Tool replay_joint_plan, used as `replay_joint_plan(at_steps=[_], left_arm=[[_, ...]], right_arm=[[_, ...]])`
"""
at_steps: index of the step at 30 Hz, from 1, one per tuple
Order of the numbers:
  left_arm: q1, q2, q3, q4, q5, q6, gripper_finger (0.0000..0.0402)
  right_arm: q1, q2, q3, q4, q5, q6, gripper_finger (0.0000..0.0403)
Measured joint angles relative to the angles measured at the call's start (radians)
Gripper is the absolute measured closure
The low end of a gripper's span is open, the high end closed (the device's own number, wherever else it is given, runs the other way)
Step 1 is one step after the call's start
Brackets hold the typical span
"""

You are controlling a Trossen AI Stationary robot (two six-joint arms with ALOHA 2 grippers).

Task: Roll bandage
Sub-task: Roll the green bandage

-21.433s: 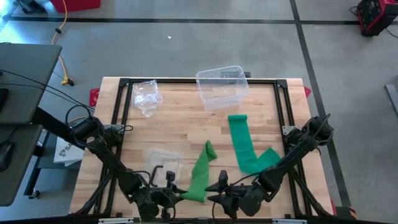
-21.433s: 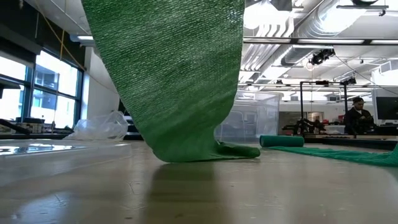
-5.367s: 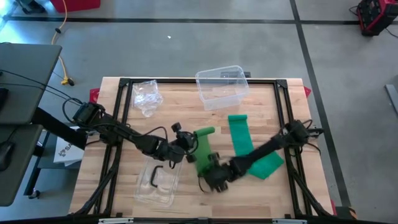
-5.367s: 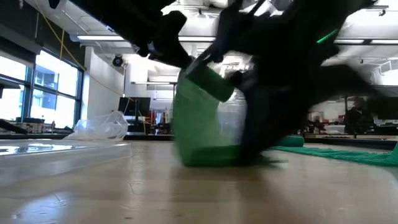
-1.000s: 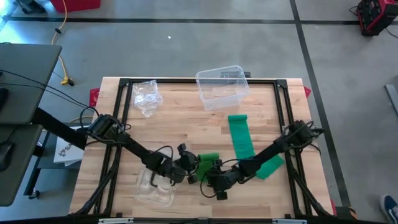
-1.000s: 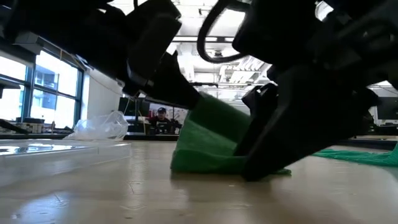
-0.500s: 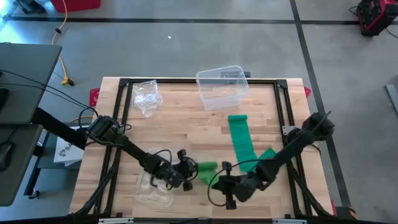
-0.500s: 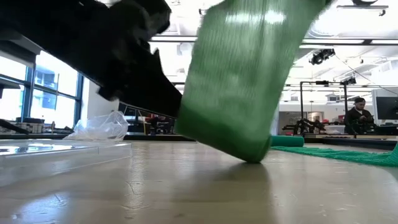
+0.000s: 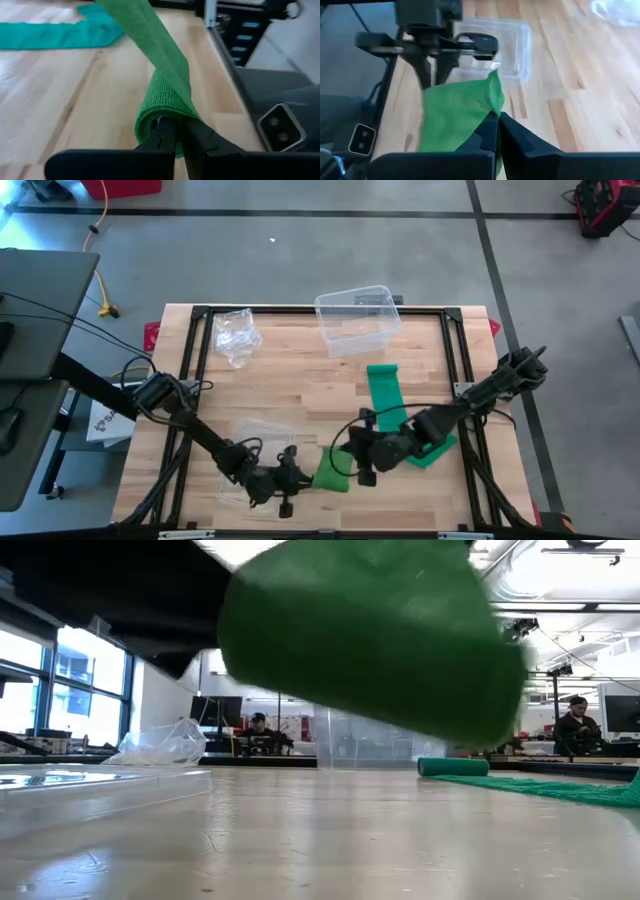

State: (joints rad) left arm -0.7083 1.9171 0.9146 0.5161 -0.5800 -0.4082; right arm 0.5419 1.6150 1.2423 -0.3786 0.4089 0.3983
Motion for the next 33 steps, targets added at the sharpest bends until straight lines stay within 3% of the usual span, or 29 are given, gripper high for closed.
replay_joint_plan(at_steps=[8, 14, 24, 29, 33], left_arm=[[0.024, 0.0, 0.0, -0.149, -0.197, -0.103, 0.0394], [0.062, -0.004, 0.0, -0.14, -0.289, -0.088, 0.0394], [0.066, -0.116, -0.001, -0.064, -0.312, 0.06, 0.0394], [0.075, -0.194, -0.001, -0.238, -0.429, 0.048, 0.0394], [0.114, -0.224, -0.001, -0.447, -0.5, -0.021, 0.0394]], right_arm=[[0.086, 0.005, 0.0, 0.139, -0.224, -0.068, 0.0403], [0.169, 0.046, 0.0, 0.154, -0.286, 0.045, 0.0403], [0.184, 0.199, 0.0, 0.157, -0.298, 0.076, 0.0403], [0.161, 0.265, 0.0, 0.204, -0.318, 0.076, 0.0403], [0.18, 0.3, 0.0, 0.349, -0.361, 0.084, 0.0403]])
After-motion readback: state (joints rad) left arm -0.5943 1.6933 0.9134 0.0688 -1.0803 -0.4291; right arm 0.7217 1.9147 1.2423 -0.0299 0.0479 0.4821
